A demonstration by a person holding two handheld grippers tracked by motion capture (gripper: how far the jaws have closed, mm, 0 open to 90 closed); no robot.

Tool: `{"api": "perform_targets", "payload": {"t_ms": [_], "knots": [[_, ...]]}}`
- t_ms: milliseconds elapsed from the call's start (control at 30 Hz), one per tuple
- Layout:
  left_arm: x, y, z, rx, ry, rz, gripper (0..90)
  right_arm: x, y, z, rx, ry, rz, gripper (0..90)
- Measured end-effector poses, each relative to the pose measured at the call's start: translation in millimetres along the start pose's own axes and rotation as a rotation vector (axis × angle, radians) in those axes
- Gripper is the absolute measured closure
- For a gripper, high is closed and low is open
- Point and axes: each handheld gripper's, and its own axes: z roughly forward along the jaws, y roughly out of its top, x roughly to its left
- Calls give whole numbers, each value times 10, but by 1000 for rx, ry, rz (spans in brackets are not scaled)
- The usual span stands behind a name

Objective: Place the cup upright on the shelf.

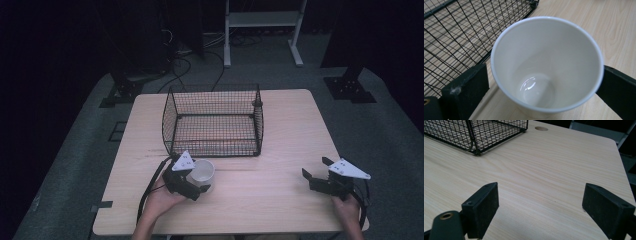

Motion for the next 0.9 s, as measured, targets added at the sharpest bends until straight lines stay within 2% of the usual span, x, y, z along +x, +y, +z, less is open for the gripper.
{"api": "perform_targets", "payload": {"t_ms": [367,500,533,767,900], "knots": [[43,-15,76,31,-22,-13,85,-1,0,0,-1,0,1,131],[57,-25,86,37,-46,-16,159,-1,0,-1,-1,0,0,131],[56,-23,86,36,-57,-15,205,0,0,-1,-1,1,0,131],[25,-6,83,42,-39,7,211,-2,0,-1,-2,1,1,131],[4,23,58,31,-46,15,213,-3,0,-1,-1,1,2,131]]}}
